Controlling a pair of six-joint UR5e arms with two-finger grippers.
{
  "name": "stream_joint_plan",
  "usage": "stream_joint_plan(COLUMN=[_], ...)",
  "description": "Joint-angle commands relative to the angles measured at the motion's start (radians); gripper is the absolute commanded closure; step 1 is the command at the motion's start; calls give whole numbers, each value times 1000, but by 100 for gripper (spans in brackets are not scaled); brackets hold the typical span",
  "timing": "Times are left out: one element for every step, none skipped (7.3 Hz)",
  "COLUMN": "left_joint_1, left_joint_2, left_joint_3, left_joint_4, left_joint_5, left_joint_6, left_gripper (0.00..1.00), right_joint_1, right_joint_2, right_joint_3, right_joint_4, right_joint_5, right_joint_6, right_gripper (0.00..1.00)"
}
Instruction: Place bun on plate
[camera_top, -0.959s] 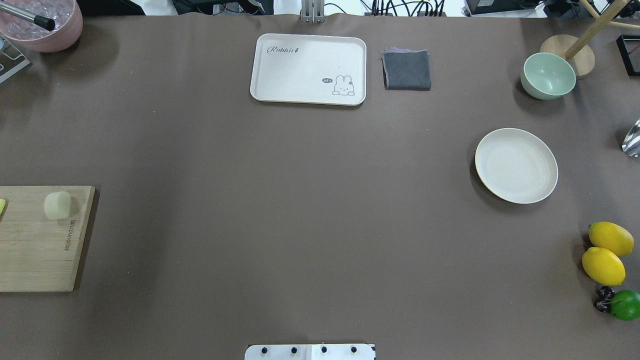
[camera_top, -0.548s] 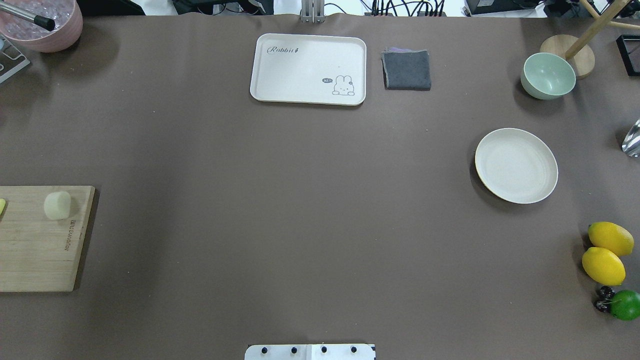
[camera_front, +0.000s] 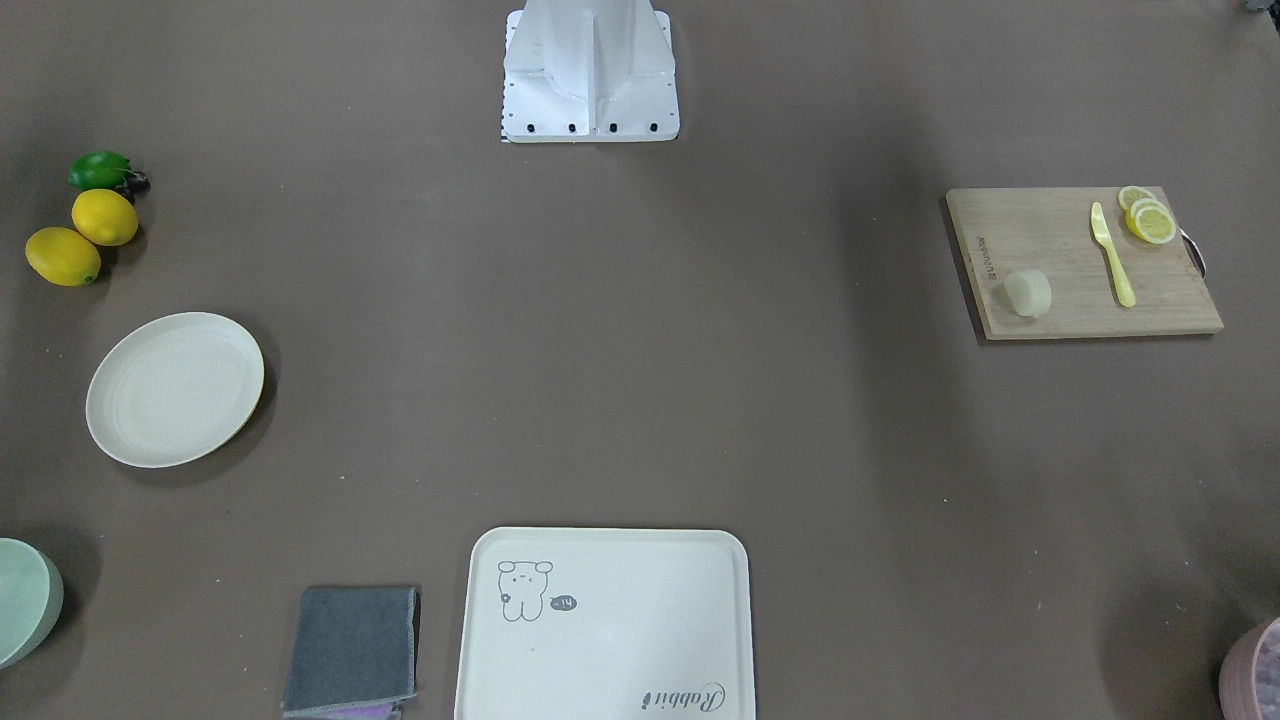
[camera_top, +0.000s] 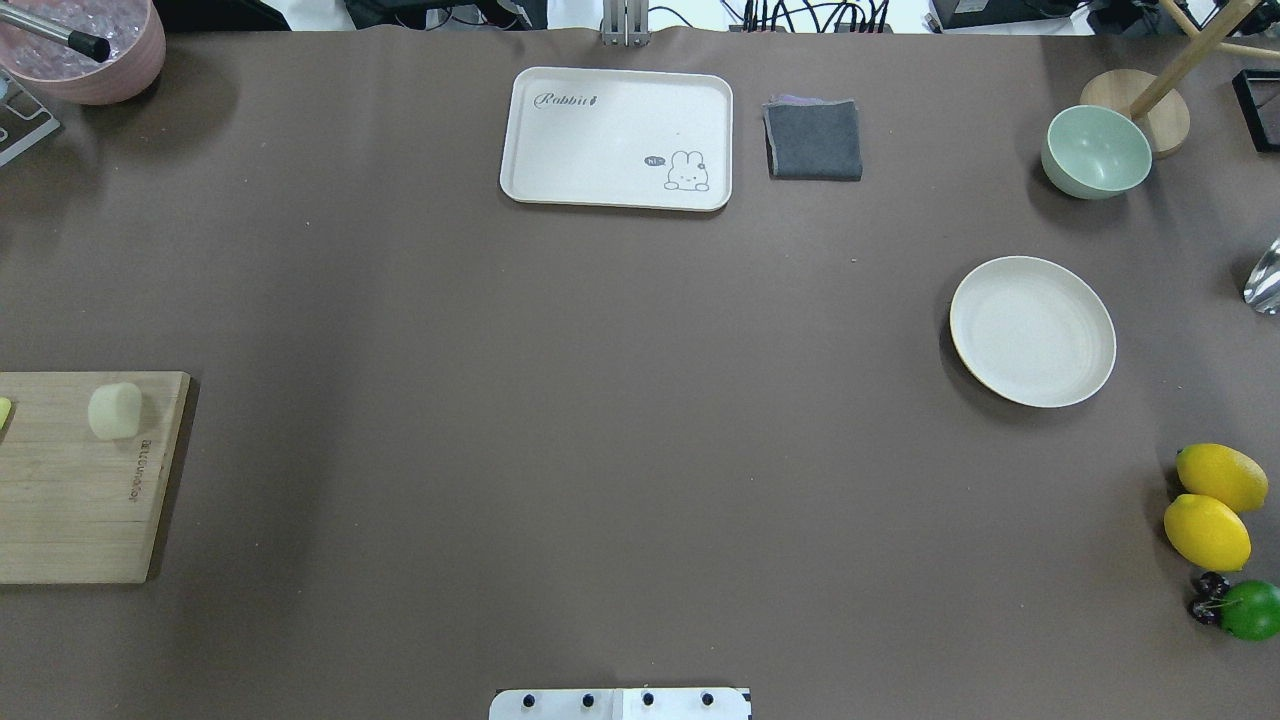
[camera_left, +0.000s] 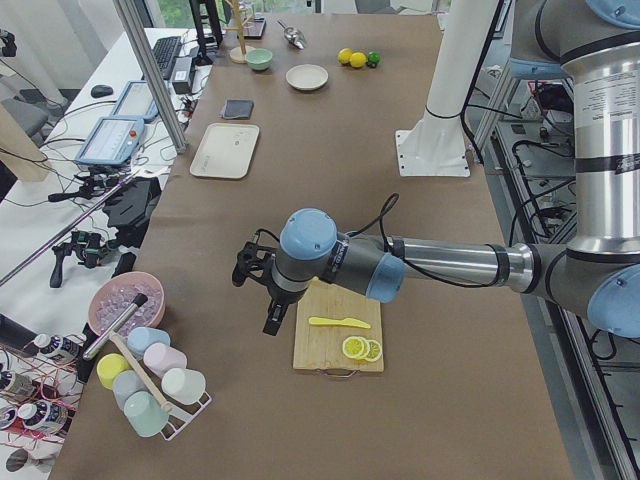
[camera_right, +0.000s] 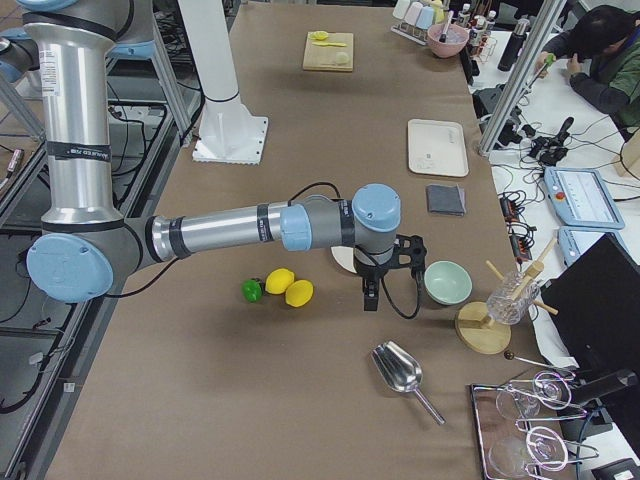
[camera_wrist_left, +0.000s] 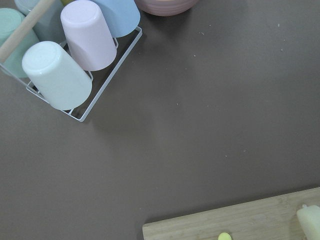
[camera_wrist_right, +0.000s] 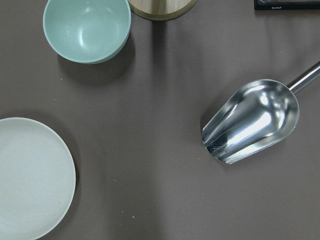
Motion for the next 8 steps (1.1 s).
stream_joint_plan(left_joint_1=[3,3,3,3,4,7,18,29], left_joint_2=[-4,2,5,0,5,8,7,7], left_joint_3=[52,46,41,49,43,43,43,33], left_joint_4=[-57,-60,-85,-89,-92,-92,-83,-88], left_joint_5=[-1,-1,4,8,-1,-2,-18,-18], left_joint_6=[1,1,1,2,-9,-9,-34,-50], left_gripper=[2,2,2,2,2,2,2,2], right_joint_1=[-2,-4,-15,-18,-22,-24,-27,-36], right_joint_2=[0,-1,-1,-1,0,0,2,17], right_joint_3=[-2,-6,-6,-4,-4,-1,4,1], right_joint_4=[1,3,3,1,1,3,4,3], right_joint_5=[2,2,1,2,2,5,13,14], right_joint_6=[0,-7,-1,-3,-3,-1,-1,0], right_gripper=[0,0,0,0,0,0,0,0])
